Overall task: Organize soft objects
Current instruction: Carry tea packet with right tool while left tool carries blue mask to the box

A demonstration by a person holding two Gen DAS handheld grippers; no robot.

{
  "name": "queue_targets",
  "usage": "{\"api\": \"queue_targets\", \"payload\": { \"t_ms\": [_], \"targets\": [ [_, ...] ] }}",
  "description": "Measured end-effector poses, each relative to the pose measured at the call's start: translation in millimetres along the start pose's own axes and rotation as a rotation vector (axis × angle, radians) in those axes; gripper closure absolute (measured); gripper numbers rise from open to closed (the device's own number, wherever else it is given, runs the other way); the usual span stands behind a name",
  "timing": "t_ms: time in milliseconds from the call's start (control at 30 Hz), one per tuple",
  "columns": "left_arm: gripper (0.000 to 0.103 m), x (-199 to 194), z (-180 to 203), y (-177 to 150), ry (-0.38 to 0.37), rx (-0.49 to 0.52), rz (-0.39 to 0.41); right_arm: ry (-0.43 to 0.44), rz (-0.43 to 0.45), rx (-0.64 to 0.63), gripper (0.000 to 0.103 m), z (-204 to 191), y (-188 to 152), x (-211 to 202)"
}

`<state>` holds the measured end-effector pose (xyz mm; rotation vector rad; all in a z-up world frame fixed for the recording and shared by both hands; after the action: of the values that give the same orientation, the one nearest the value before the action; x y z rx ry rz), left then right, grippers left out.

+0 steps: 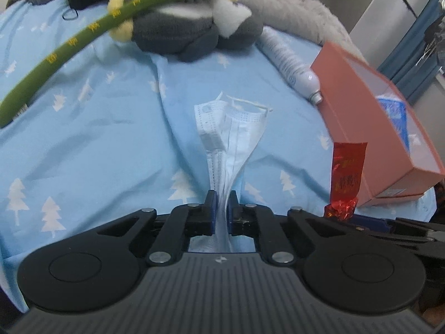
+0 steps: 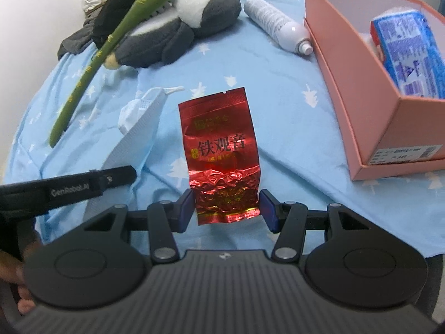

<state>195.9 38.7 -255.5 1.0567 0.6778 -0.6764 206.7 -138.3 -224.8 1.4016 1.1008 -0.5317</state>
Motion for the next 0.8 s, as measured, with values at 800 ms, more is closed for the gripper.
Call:
{"api": "queue_targets", "payload": {
  "t_ms": [800],
  "targets": [
    [0.094,-113,45,16,-0.072,0.028,0.196,0.023,0.183,-0.005,0.049,-14,17,-100]
  ]
}}
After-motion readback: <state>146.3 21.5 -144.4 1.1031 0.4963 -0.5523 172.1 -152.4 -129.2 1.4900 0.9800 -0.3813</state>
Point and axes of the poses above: each gripper's, at about its wrist camera, not at the fingertips, and x roughly the way its jaws point, z to its right, y to its top, the point moved 6 cm from there along x, roughly the way its jaws point, and after that the axes turned 3 degrees about -y, right-handed, at the moved point
